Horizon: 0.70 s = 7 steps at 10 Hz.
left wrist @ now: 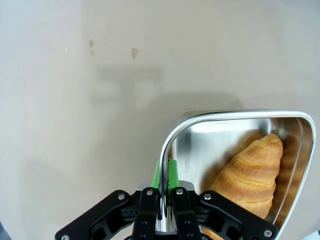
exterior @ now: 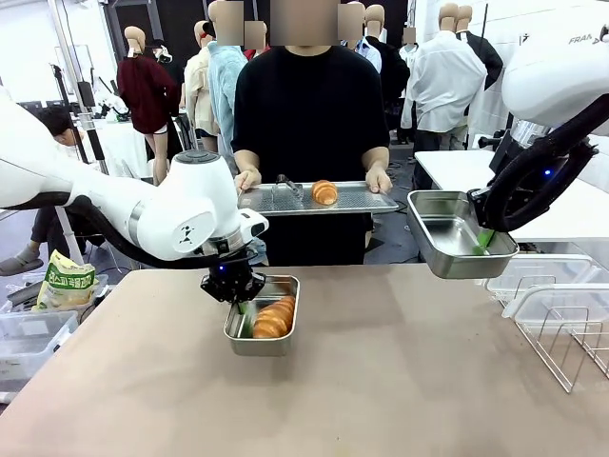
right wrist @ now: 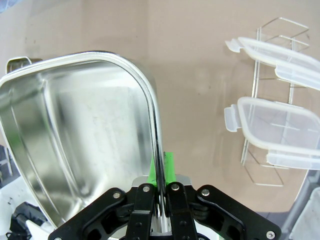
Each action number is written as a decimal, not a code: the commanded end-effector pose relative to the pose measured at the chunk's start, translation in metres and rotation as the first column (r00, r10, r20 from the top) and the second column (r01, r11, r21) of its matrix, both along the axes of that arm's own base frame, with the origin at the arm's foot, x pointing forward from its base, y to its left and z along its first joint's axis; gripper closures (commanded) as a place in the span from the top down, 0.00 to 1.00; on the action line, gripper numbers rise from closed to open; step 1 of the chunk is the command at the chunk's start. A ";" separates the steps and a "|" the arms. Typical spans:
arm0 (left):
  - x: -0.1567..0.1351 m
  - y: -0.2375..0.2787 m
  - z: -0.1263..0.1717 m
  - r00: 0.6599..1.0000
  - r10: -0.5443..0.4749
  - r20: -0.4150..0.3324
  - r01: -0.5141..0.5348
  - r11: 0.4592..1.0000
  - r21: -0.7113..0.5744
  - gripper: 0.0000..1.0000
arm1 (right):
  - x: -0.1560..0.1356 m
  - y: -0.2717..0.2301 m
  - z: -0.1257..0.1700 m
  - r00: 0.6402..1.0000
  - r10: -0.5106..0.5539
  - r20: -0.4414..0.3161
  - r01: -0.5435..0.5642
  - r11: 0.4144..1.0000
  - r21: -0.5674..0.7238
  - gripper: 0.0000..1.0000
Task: Place the bread in airtight containers.
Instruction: Once an object is inside an Airtight Container , place the container in the center of the table.
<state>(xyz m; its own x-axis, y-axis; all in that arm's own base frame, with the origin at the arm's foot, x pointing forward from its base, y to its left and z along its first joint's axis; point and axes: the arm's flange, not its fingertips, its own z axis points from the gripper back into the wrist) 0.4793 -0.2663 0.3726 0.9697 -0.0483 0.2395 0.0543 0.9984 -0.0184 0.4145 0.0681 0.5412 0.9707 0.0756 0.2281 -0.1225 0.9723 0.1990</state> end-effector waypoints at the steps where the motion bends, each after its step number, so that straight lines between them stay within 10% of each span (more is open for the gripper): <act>1: 0.010 -0.001 -0.020 0.998 0.045 0.039 -0.045 0.999 0.001 0.00 | 0.000 0.000 0.001 1.000 -0.005 0.003 0.005 1.000 0.006 0.00; 7: 0.019 0.001 -0.043 0.998 0.041 0.054 -0.041 0.999 -0.007 0.00 | 0.000 0.000 0.001 1.000 -0.005 0.003 0.005 1.000 0.006 0.00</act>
<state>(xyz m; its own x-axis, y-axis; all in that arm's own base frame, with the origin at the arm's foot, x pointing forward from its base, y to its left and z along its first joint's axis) 0.4953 -0.2593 0.3319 0.9676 -0.0427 0.2488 0.0520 0.9982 -0.0308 0.4145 0.0681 0.5411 0.9707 0.0756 0.2279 -0.1225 0.9723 0.1990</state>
